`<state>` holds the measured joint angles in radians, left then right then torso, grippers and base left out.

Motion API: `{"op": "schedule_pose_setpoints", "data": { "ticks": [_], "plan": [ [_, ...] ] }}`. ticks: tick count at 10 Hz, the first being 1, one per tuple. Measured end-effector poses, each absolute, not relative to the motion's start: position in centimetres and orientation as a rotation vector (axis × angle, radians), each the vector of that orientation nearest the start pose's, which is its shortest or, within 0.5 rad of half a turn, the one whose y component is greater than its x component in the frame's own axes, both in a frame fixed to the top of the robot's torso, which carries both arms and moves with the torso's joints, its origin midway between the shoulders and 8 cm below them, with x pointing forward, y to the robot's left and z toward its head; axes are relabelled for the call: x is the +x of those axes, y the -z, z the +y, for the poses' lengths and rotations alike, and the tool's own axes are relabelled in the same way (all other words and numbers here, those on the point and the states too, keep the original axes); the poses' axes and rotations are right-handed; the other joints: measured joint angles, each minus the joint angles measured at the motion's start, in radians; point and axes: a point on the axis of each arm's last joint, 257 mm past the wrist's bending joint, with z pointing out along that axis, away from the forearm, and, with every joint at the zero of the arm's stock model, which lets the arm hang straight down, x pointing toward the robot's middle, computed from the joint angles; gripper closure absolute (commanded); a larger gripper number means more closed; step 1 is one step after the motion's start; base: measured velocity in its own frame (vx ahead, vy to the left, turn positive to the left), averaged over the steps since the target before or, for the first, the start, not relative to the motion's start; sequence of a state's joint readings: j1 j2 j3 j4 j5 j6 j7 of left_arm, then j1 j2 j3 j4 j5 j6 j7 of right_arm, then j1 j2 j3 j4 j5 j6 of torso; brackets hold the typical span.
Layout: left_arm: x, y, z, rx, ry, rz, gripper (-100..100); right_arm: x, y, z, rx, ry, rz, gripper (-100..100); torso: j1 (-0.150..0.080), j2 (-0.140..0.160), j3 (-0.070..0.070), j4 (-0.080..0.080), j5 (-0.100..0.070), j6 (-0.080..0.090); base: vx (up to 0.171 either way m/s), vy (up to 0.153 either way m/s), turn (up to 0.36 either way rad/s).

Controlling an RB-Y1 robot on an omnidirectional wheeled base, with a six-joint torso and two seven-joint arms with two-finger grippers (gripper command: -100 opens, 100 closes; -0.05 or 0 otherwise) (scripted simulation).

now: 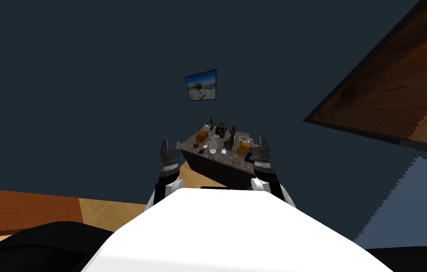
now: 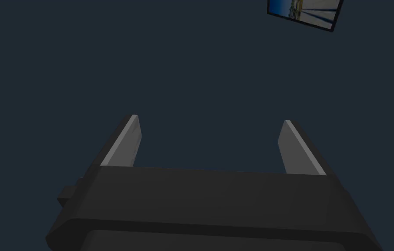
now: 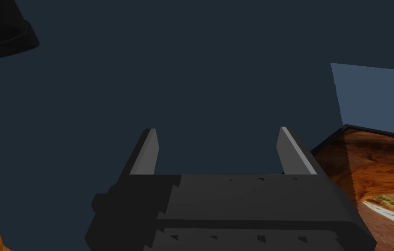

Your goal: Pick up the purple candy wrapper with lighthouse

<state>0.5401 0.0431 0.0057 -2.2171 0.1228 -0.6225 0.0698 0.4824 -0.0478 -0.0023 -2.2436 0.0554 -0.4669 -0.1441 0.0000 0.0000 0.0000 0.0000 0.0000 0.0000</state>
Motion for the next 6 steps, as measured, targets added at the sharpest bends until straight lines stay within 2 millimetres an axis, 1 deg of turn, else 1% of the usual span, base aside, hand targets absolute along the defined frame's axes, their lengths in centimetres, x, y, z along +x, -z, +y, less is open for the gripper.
{"op": "schedule_pose_setpoints", "data": {
  "ticks": [3,6],
  "plan": [
    [34.4,-0.1,29.2,-0.745,1.464,0.592,-100,35.9,-0.7,-27.0,0.693,-1.391,0.684,0,0.000,0.001,0.000,0.000,0.000,0.000,-0.013,0.002,-0.052],
    [35.9,0.8,28.9,-0.806,1.510,0.645,-100,35.9,-0.7,-27.0,0.693,-1.391,0.684,0,0.000,0.001,0.000,0.000,0.000,0.000,-0.013,0.000,-0.043]
  ]
}}
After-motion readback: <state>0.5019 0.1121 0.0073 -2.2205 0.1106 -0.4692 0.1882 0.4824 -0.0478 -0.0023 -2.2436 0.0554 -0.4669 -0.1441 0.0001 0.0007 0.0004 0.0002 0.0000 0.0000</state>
